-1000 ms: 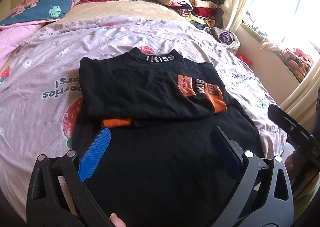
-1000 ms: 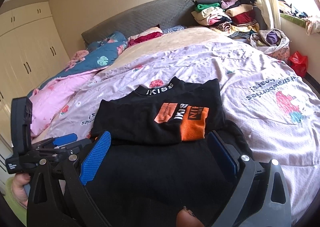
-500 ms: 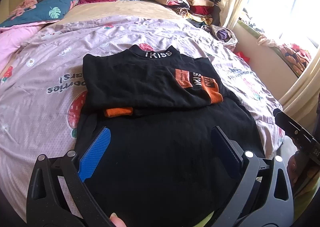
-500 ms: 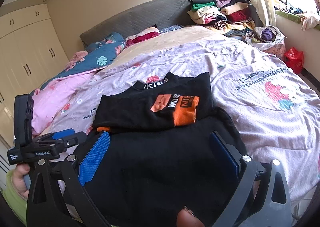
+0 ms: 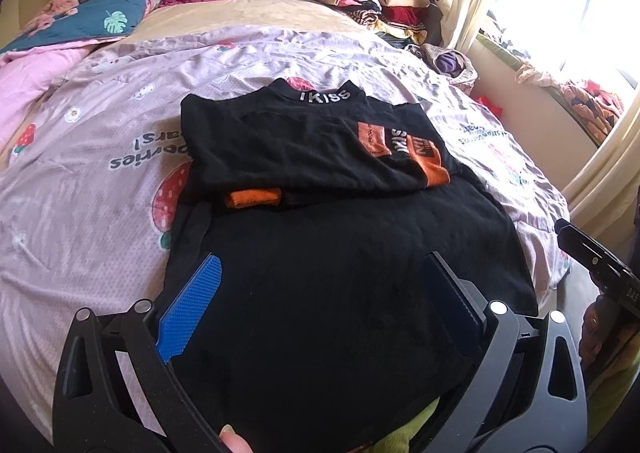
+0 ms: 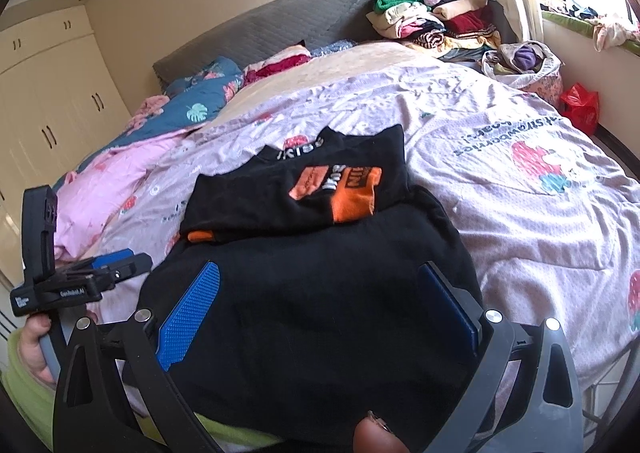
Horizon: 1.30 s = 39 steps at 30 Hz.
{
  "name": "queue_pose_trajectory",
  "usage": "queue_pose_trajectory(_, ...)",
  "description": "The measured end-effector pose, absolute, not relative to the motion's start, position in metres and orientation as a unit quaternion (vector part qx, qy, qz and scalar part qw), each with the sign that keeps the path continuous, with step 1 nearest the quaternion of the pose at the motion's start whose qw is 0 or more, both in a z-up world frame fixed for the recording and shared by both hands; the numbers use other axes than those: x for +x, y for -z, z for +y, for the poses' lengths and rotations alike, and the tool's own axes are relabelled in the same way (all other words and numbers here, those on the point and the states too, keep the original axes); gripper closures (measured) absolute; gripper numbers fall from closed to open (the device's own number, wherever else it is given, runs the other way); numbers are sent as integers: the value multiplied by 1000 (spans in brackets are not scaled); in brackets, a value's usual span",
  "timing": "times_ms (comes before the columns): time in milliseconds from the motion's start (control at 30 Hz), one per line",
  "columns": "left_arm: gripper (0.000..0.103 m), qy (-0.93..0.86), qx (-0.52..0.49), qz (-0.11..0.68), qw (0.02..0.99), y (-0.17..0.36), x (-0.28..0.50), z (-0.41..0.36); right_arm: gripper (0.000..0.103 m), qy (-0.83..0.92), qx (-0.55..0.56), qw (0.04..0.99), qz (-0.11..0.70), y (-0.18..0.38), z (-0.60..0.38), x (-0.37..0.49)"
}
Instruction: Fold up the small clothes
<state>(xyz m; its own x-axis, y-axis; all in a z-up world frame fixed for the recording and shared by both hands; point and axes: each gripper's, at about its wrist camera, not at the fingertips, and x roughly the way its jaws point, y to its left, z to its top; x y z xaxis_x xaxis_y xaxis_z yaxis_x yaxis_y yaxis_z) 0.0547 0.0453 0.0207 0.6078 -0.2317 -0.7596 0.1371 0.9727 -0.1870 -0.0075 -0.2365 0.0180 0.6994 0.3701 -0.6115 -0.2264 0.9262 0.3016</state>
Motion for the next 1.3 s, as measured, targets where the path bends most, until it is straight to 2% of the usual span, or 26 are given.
queue_pose_trajectory(633, 9, 72, -48, 476, 875, 16, 24, 81, 5, -90, 101, 896, 422, 38, -285, -25)
queue_pose_trajectory(1100, 10, 67, -72, 499, 861, 34, -9, 125, 5, -75, 86, 898, 424, 44, -289, -31)
queue_pose_trajectory(1167, 14, 77, -79, 506, 855, 39, -16, 127, 5, -74, 87, 898, 425, 44, -290, -32)
queue_pose_trajectory(1200, 22, 81, -82, 507, 854, 40, -19, 127, 5, -73, 88, 898, 425, 45, -291, -32)
queue_pose_trajectory(1233, 34, 86, -84, 509, 852, 42, -21, 127, 5, -73, 87, 898, 426, 45, -292, -32)
queue_pose_trajectory(1300, 45, 98, -94, 519, 844, 47, -24, 126, 5, -72, 87, 897, 427, 46, -293, -32)
